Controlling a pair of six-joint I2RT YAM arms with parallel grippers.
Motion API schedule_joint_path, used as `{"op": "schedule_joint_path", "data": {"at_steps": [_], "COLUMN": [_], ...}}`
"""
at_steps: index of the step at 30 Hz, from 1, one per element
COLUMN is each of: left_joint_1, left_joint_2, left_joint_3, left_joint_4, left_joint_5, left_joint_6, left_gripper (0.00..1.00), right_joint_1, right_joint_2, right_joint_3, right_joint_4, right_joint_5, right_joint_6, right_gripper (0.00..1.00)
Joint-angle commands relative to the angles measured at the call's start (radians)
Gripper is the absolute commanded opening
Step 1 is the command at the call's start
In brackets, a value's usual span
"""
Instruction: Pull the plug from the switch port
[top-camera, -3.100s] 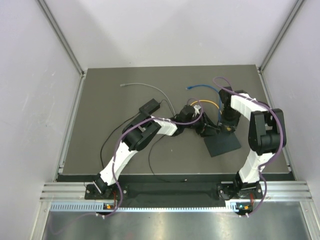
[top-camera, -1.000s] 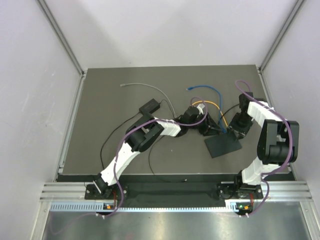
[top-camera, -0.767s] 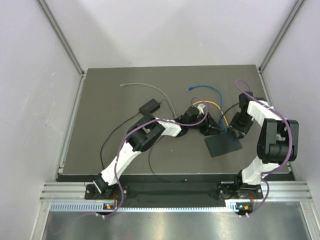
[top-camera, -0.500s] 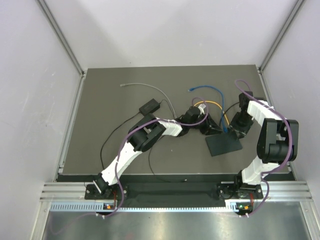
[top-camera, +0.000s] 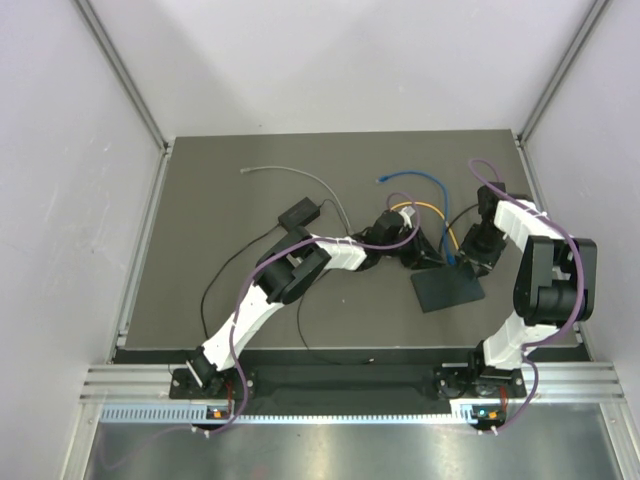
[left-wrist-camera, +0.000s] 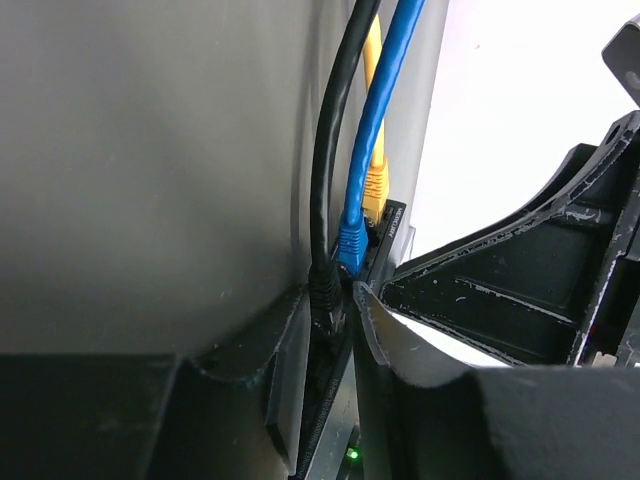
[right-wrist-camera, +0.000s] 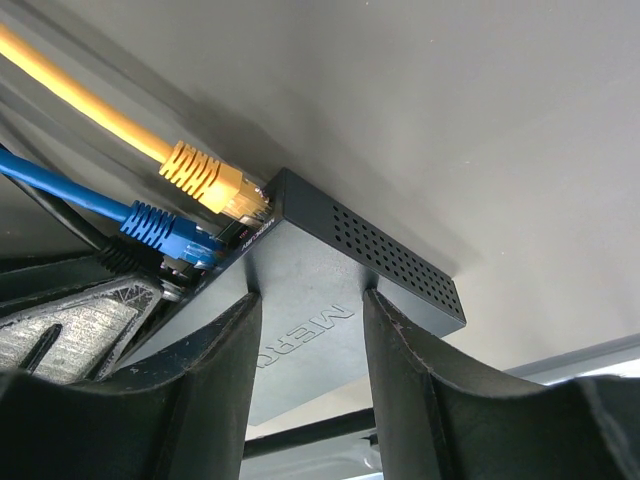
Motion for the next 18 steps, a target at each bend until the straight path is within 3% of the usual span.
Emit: {"op": "schedule_joint_path", "data": {"at_steps": [1, 4, 7, 12, 15, 16, 18], "left_joint_1": [-0.06, -0.063, -0.061, -0.058, -0.057, -0.054, -0.052], "left_joint_2": [0.049, 0.045, 0.026, 0.014, 0.026, 0.029, 0.034], "left_joint_3": [-0.022, -0.038, -0.1, -0.148, -0.173, -0.18, -0.186], "left_joint_4": [-0.223, -0.205, -0.098, 0.024, 0.058, 0.065, 0.076], "left_joint_5": [-0.048, -0.054, -0.043, 0.009, 0.027, 0.029, 0.034], "left_joint_6": [0.081, 0.083, 0.054, 0.073, 0.07, 0.064, 0.053], "left_gripper": [0.31, 0.32, 0.44, 0.47, 0.41, 0.33, 0.33], "right_joint_1": [0.017, 0.017, 0.017, 0.017, 0.017, 0.017, 0.017], "right_joint_2": [0.057, 0.06, 0.051, 0.055, 0.052, 0.051, 0.05], "right_joint_3": [-0.024, -0.028, -0.031, -0.027, -0.025, -0.027, -0.028], "right_joint_4": [0.072, 0.075, 0.073, 0.073, 0.073, 0.072, 0.073], "right_joint_5": [0.055, 0.059, 0.059, 0.073, 0.075, 0.075, 0.078], "right_joint_6": [-0.01, -0.015, -0.017, -0.027, -0.026, -0.024, -0.027], "right_gripper": [0.47, 0.47, 0.47, 0.46, 0.47, 0.47, 0.47]}}
